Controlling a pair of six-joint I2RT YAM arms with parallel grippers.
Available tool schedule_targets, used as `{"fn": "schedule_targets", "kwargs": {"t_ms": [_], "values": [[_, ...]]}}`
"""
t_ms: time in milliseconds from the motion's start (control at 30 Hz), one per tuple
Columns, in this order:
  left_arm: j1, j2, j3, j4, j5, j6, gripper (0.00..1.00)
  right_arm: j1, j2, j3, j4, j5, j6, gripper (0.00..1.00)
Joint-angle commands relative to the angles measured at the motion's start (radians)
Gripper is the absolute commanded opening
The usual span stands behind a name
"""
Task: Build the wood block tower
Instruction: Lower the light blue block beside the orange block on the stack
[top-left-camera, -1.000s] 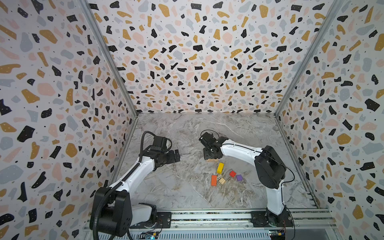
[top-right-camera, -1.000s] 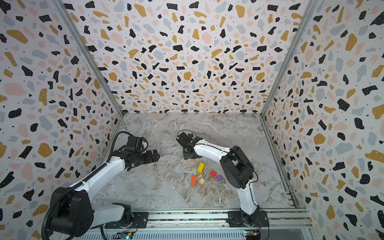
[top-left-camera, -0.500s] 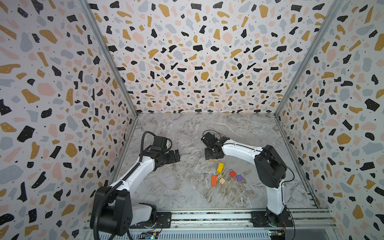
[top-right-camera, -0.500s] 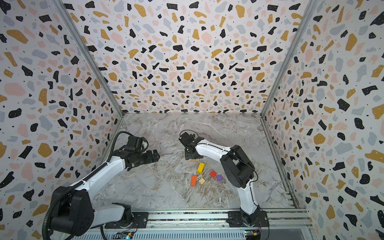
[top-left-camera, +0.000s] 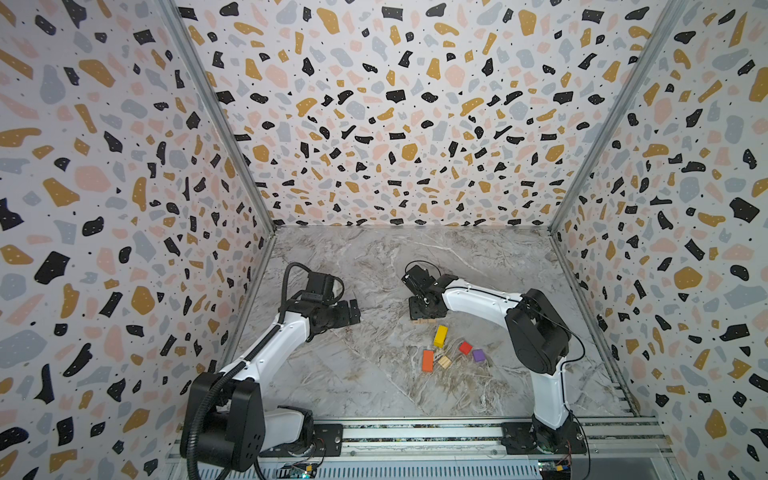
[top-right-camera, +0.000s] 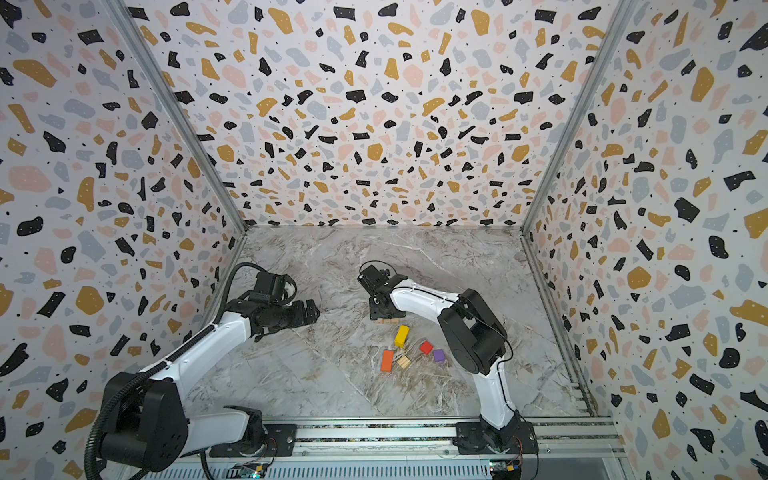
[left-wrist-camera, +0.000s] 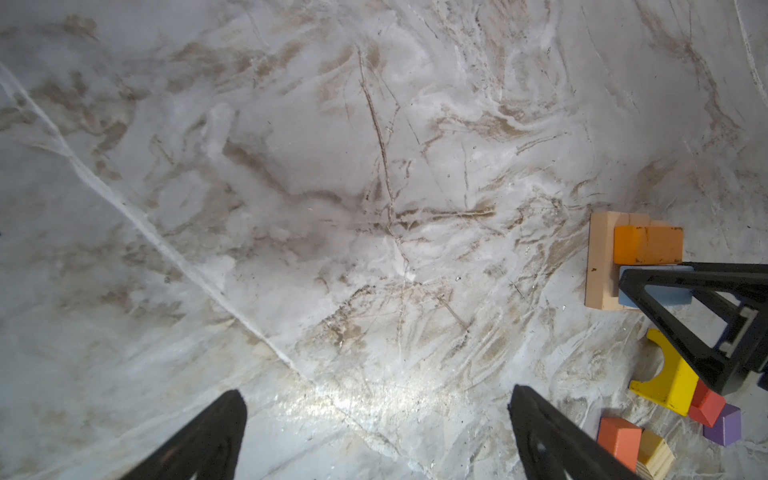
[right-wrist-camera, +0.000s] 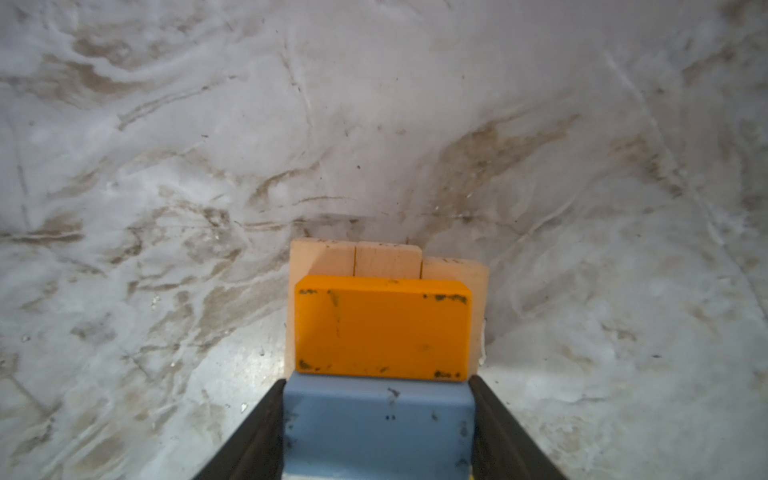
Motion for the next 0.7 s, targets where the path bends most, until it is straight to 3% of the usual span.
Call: {"fn": "schedule_targets", "kwargs": {"t_ms": [0,667], "values": [[0.006,0.005,-0.001,0.009,0.006,0.003,1.00,-0.004,-0.009,-0.009,-0.004,0.003,-0.008,0.58],[0.006,0.004,-0.001,0.006,0.006,0.003,1.00,-0.005,-0.001,-0.003,0.001,0.010,-0.007,0.68]]}}
